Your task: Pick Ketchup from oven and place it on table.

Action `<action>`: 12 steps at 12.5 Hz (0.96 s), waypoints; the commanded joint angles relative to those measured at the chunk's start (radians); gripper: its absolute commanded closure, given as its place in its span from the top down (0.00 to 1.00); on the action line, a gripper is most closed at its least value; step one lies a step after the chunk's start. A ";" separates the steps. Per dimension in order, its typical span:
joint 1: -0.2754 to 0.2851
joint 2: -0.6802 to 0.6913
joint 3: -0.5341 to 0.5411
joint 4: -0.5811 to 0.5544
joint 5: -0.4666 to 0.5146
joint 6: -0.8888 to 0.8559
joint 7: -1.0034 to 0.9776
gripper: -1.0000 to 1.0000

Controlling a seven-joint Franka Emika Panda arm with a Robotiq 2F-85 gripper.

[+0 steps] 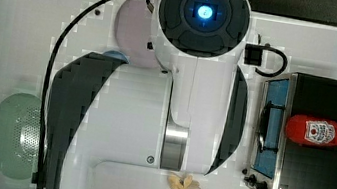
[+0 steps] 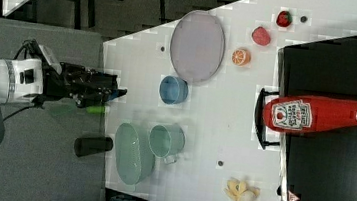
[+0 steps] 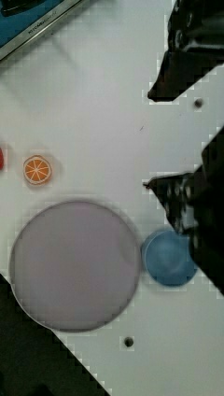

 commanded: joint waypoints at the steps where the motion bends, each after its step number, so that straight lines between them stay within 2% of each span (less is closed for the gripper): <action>1: -0.042 -0.340 -0.031 -0.168 0.006 -0.196 0.031 0.79; 3: -0.042 -0.339 -0.036 -0.168 0.006 -0.193 0.031 1.00; 7: -0.062 -0.328 -0.100 -0.168 0.006 -0.143 0.030 1.00; 12: -0.096 -0.260 -0.264 -0.166 0.006 0.020 0.030 1.00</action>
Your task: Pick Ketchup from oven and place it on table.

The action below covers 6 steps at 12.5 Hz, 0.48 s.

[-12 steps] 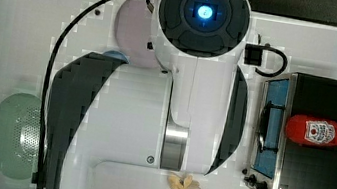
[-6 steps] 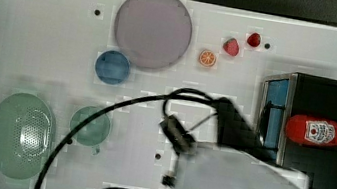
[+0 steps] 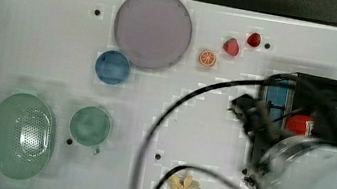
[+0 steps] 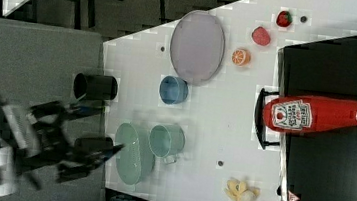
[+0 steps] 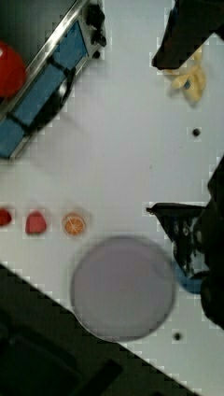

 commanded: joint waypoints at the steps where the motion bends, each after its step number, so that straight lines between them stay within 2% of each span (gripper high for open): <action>1: -0.043 0.072 -0.093 -0.029 0.003 0.070 0.027 1.00; 6: -0.049 0.214 -0.248 -0.019 0.003 0.220 0.023 1.00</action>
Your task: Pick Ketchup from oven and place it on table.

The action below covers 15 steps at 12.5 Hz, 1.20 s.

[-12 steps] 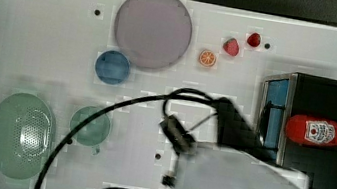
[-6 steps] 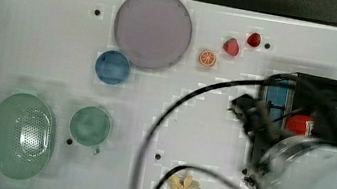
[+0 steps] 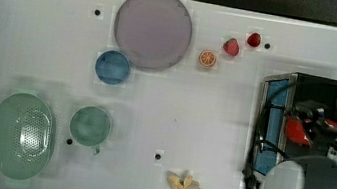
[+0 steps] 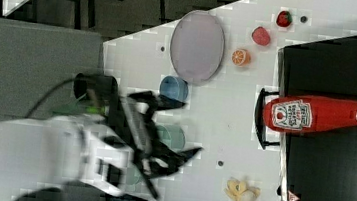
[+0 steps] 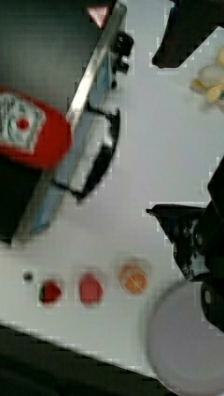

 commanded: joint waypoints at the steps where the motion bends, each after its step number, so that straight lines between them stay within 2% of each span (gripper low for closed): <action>1: -0.012 0.071 -0.072 0.040 0.005 0.103 0.023 1.00; 5: -0.015 0.220 -0.140 0.059 0.016 0.214 0.023 1.00; 9: -0.046 0.350 -0.164 0.084 0.193 0.273 0.023 1.00; 15: -0.063 0.450 -0.167 0.089 0.270 0.284 0.025 1.00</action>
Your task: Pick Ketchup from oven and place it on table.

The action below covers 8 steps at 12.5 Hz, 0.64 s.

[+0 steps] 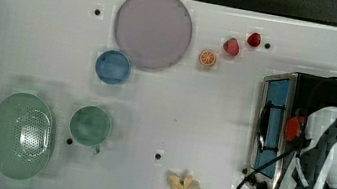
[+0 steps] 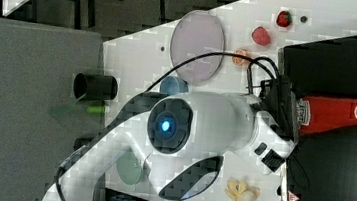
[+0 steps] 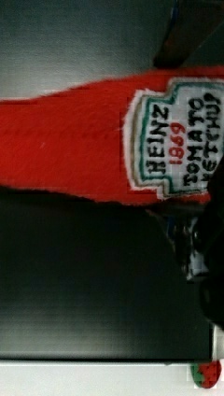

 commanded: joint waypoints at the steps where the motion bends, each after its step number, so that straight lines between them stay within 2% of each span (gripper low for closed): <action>1: -0.029 -0.026 0.009 0.021 0.021 0.004 0.025 1.00; 2: -0.029 -0.022 0.009 0.021 0.022 0.004 0.025 1.00; 3: -0.032 -0.015 0.008 0.021 0.022 0.005 0.025 0.96; 5: -0.034 -0.001 0.008 0.023 0.023 0.007 0.025 0.72; 6: -0.030 -0.004 0.011 0.027 0.023 0.007 0.025 0.64; 8: -0.026 -0.005 0.011 0.033 0.022 0.007 0.025 0.64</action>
